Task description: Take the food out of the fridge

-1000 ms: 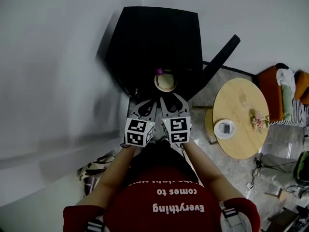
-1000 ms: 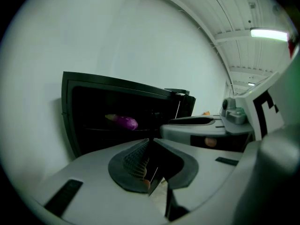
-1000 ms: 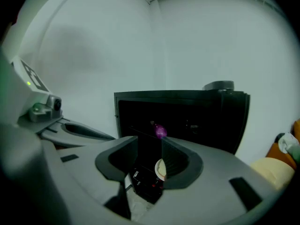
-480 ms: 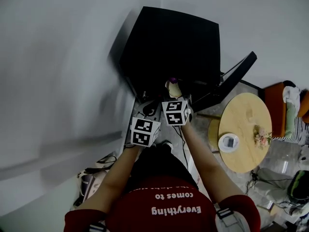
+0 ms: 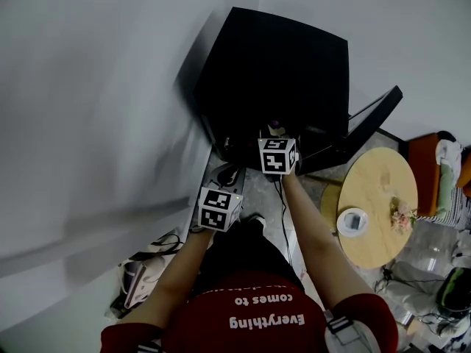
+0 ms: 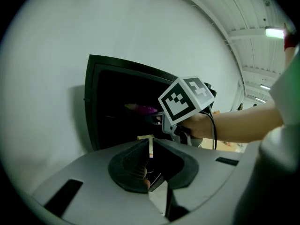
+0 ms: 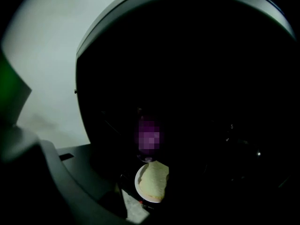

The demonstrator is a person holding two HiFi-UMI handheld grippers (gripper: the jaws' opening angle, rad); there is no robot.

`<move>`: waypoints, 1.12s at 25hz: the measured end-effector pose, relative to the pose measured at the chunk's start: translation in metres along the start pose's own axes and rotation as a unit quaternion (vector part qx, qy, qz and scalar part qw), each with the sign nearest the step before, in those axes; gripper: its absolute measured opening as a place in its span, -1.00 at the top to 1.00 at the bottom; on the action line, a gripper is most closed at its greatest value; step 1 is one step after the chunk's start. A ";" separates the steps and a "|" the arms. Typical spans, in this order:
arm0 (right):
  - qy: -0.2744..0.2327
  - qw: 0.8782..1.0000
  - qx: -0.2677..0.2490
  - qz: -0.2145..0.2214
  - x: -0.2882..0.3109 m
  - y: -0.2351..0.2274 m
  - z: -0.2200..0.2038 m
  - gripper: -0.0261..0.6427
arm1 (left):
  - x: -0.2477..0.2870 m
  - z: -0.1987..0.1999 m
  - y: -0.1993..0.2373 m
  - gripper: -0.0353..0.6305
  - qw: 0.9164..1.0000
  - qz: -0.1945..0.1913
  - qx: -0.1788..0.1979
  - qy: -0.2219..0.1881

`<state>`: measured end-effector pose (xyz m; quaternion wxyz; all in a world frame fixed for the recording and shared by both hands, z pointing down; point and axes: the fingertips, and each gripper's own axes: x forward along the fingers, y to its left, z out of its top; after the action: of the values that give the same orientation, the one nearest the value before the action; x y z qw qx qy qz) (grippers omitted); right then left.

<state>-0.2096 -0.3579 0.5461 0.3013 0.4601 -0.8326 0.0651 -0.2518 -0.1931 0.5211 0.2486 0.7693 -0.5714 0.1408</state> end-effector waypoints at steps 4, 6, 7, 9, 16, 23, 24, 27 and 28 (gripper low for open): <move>0.001 1.000 0.009 0.014 -0.005 0.004 -0.003 0.30 | -0.008 -0.005 0.005 0.87 1.000 0.007 -0.001 0.003; 0.003 1.000 0.021 0.022 -0.009 0.007 -0.005 0.30 | -0.011 -0.003 0.005 0.87 1.000 0.006 0.000 -0.002; 0.003 0.999 0.024 0.025 -0.012 0.008 -0.005 0.30 | -0.012 -0.002 0.005 0.87 1.000 0.005 0.001 -0.005; 0.000 0.999 0.028 0.031 -0.020 0.010 -0.005 0.30 | -0.013 0.001 0.003 0.87 1.000 0.004 0.002 -0.008; -0.006 0.997 0.055 0.058 -0.066 0.029 -0.018 0.30 | -0.021 0.011 -0.007 0.87 1.000 -0.004 0.004 -0.017; 0.010 0.994 0.070 0.081 -0.118 0.036 -0.052 0.30 | -0.021 0.003 -0.035 0.87 0.999 -0.036 0.025 -0.006; 0.013 0.994 0.074 0.084 -0.127 0.035 -0.057 0.30 | -0.022 0.001 -0.041 0.87 0.999 -0.042 0.032 -0.003; 0.014 0.992 0.091 0.085 -0.153 0.034 -0.073 0.30 | -0.023 -0.010 -0.061 0.87 0.996 -0.061 0.060 0.012; 0.013 0.992 0.097 0.085 -0.163 0.034 -0.080 0.30 | -0.024 -0.015 -0.068 0.87 0.995 -0.068 0.069 0.017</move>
<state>-0.1372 -0.1894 0.5247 0.2597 0.4136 -0.8546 0.1766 -0.1934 -0.1506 0.5068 0.2139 0.8191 -0.5025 0.1757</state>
